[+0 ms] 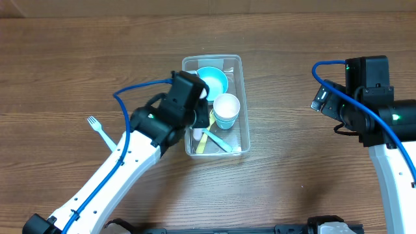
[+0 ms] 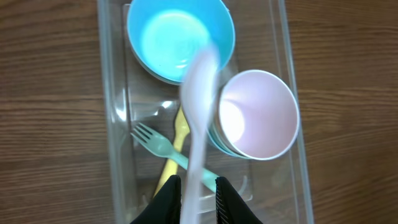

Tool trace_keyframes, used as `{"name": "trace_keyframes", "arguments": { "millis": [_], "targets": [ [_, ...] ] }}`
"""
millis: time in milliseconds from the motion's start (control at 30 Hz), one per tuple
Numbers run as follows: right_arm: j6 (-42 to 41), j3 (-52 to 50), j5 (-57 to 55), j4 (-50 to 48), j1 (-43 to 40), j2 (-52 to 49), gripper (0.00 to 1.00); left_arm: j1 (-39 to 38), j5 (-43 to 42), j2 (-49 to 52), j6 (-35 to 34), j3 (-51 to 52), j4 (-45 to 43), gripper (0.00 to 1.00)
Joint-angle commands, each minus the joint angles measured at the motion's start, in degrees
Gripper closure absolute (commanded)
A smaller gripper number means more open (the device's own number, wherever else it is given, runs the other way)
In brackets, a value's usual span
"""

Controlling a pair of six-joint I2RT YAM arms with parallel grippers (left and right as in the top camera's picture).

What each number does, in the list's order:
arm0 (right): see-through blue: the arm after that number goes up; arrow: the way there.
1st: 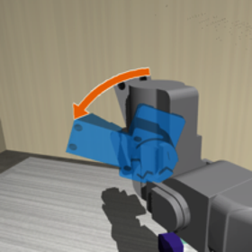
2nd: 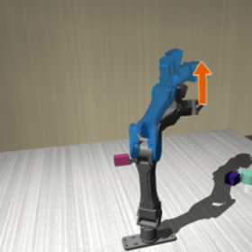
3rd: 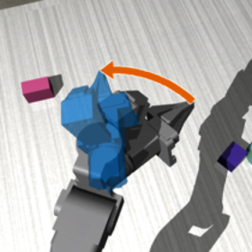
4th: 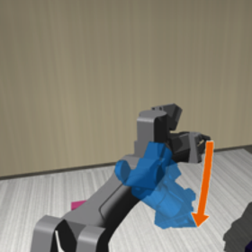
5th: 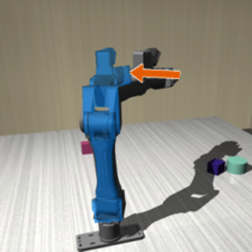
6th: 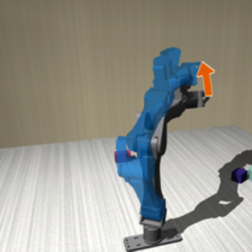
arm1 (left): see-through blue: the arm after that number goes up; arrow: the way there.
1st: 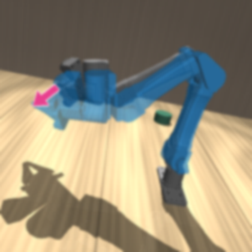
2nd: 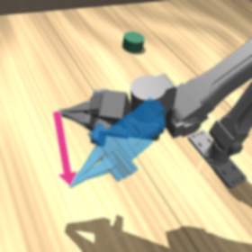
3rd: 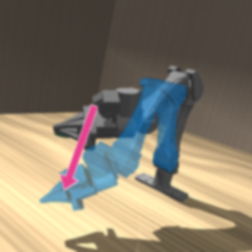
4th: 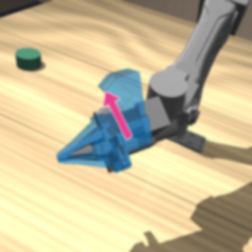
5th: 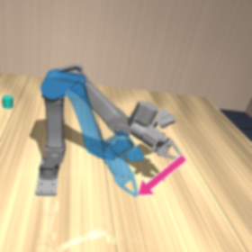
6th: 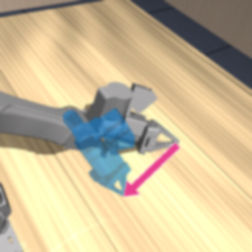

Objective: Pack container
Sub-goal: 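Place the white spoon into the container and open the left gripper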

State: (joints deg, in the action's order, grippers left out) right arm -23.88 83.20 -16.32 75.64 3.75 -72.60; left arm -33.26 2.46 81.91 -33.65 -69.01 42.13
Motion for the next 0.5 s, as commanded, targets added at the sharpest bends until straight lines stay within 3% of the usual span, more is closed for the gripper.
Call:
{"name": "trace_keyframes", "arguments": {
  "millis": [0,200,333,367,467],
  "targets": [
    [0.33,0.76,-0.13,-0.31,-0.24,0.28,0.00,-3.19,1.42,2.71,-4.04,-0.87,-0.07,0.81],
    [0.33,0.76,-0.13,-0.31,-0.24,0.28,0.00,-2.80,7.23,4.04,-5.62,-1.68,-0.02,0.80],
    [0.31,0.76,-0.13,-0.31,-0.24,0.28,0.00,1.22,12.31,-2.78,-5.86,-1.81,7.08,0.70],
    [0.33,0.76,-0.13,-0.31,-0.24,0.28,0.00,2.95,15.37,-4.81,-6.25,-1.81,10.14,0.63],
    [0.33,0.76,-0.13,-0.31,-0.24,0.28,0.00,10.80,21.99,-10.49,-10.14,-1.81,20.76,0.31]
  ]
}}
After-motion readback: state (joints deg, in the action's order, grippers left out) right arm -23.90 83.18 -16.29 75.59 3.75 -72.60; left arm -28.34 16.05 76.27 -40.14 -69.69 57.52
